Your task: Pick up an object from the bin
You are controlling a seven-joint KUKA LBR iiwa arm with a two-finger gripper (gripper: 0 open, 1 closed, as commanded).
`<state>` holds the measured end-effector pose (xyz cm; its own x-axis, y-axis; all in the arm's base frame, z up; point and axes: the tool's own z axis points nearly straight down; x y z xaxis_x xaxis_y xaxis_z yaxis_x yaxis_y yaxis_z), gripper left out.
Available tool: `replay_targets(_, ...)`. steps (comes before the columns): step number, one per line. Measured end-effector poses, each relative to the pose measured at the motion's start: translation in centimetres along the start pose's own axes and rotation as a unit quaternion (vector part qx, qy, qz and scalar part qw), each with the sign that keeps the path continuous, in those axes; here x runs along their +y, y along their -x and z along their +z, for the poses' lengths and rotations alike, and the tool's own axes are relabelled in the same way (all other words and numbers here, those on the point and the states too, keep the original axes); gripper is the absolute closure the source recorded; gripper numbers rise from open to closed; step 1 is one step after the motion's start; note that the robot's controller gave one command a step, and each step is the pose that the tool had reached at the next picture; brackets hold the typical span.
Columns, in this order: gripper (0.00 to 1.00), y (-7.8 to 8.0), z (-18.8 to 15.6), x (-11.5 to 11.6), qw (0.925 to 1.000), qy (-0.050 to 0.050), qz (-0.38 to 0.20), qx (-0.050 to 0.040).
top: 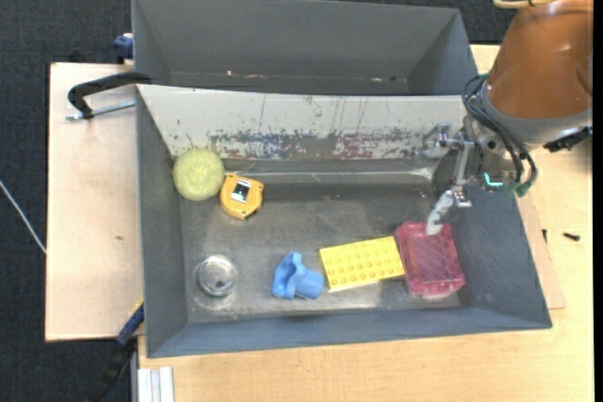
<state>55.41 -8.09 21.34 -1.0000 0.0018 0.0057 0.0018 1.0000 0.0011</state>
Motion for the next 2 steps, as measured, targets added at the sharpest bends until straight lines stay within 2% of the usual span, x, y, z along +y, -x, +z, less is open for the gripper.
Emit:
replay_targets(1, 0.00, 0.2, -0.4, 0.0, 1.0000, -0.001, -0.001, -0.0040)
replay_targets(2, 0.00, -5.0, 4.7, 1.5, 0.9994, -0.001, -0.036, -0.0047)
